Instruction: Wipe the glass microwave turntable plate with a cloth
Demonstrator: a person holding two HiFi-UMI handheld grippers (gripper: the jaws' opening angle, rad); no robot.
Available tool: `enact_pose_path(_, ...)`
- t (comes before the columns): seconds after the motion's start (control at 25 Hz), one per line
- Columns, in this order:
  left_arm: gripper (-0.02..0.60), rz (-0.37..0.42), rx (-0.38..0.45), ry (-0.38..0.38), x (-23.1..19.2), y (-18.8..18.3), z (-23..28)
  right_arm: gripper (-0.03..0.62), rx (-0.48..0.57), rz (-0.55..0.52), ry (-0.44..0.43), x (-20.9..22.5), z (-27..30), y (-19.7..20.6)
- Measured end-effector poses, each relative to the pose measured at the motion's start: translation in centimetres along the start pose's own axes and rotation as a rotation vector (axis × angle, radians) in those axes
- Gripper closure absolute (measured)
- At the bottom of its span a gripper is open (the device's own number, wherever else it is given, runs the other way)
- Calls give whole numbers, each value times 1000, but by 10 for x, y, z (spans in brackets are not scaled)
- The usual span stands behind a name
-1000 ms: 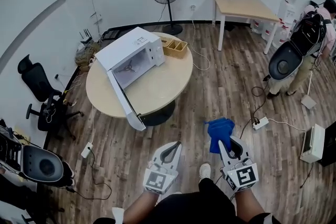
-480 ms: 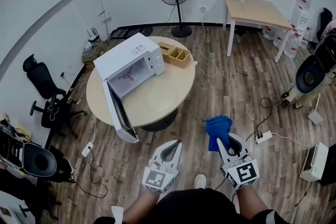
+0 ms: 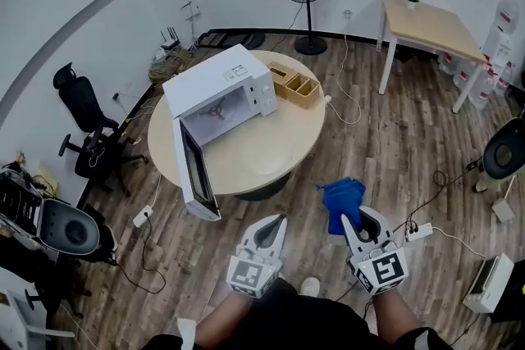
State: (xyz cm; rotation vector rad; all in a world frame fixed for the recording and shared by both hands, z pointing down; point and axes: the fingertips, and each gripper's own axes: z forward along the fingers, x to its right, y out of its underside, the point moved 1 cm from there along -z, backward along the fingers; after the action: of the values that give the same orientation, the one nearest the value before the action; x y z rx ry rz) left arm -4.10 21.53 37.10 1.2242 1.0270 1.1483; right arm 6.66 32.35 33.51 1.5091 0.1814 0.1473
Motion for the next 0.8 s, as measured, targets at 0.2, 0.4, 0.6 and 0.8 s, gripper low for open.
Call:
enact_pose_path(0.2,577,-19,8,-58,-35,4,15,514,11,-9,-44,10,45,-1)
enact_pose_path(0.4,575,-26,5,-65,-64,8,40,514,19,-21,-79,14,101,-3)
enact_pose_path(0.6,575,-6,19,-87,-120,3,73,514,18,-39,-111,26,167,-6)
enact_pose_path(0.8,577,-3,25,-103,-171,-1,101,514,4,-45,-133,31,225,-6)
